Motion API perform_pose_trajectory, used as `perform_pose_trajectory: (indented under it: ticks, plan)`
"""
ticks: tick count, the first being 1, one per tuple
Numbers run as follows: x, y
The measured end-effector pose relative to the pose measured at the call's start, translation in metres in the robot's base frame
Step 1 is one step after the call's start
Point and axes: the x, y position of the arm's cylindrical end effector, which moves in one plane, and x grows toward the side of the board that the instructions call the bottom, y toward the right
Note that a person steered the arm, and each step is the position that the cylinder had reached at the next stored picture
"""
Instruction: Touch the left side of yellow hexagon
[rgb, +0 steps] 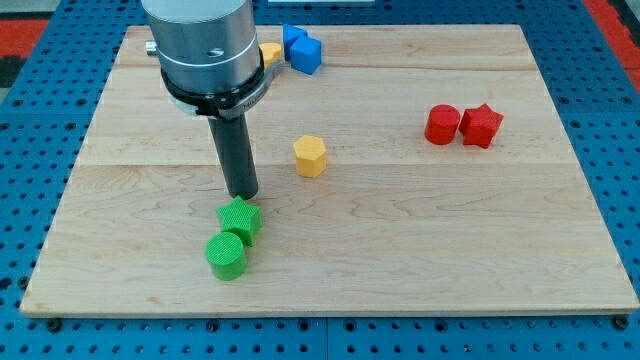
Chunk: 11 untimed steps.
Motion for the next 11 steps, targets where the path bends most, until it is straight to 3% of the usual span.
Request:
perform_pose_trajectory:
  ticks: [1, 3, 6, 11]
  plan:
    - [-0.004, 0.001]
    - [-0.087, 0.042]
    - [-0.146, 0.005]
    - [-0.162, -0.044]
